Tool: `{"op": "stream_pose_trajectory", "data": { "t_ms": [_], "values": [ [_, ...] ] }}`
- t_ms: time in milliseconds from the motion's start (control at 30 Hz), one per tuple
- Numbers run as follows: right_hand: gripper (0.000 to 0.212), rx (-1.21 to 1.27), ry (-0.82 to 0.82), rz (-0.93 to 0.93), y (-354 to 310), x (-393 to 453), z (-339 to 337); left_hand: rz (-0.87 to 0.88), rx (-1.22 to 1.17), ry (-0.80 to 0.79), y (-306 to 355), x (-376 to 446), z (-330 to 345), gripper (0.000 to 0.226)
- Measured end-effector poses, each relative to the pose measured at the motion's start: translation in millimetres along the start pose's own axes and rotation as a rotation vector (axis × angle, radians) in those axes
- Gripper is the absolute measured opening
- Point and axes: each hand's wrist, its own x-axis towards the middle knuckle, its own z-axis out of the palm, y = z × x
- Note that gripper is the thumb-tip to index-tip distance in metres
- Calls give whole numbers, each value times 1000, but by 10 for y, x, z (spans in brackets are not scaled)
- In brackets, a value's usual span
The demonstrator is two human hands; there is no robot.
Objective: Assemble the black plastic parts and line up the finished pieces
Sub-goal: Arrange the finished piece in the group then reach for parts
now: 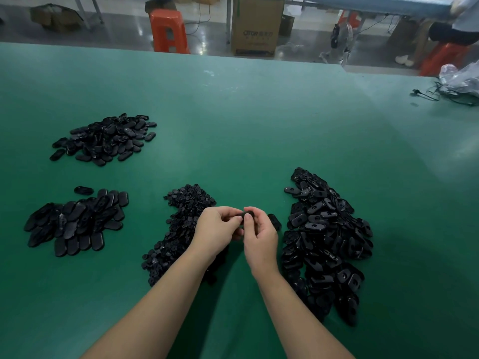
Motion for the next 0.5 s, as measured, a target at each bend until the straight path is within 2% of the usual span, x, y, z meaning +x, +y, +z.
{"op": "stream_pose_trajectory", "data": {
  "t_ms": [500],
  "values": [
    [29,-49,2,-28,16,18,-16,54,208,115,-50,17,65,15]
  ]
}}
